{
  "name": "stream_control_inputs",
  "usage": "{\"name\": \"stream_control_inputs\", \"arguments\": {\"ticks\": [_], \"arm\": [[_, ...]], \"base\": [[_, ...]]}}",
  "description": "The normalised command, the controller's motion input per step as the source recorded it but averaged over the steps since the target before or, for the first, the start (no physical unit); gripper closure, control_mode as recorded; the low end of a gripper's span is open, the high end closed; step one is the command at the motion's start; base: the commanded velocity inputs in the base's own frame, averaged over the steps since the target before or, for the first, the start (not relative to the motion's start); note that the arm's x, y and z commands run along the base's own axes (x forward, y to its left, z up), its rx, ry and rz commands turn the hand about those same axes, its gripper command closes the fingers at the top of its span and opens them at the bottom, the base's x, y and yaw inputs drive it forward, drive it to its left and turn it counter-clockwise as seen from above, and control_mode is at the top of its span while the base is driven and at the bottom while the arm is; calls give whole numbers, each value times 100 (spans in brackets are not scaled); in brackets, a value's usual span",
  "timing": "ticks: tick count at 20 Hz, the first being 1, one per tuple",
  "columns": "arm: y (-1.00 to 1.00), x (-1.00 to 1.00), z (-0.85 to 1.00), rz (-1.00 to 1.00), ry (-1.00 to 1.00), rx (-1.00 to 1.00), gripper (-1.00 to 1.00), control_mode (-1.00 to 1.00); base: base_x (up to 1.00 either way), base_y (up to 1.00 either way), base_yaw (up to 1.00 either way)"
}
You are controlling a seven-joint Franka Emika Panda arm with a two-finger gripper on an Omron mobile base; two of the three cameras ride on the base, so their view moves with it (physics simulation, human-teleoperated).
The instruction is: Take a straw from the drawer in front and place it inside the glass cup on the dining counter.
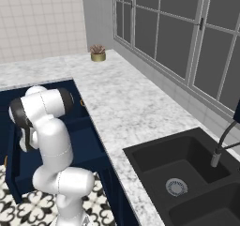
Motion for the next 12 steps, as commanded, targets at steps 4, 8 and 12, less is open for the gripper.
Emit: {"name": "stream_control_inputs", "arguments": {"ticks": [4,8,12], "arm": [[1,14,-8,1,0,0,-100,-100],[0,31,-12,0,0,0,-100,-100],[4,28,-19,0,0,0,-100,-100]], "base": [[0,0,0],[0,0,0],[0,0,0]]}}
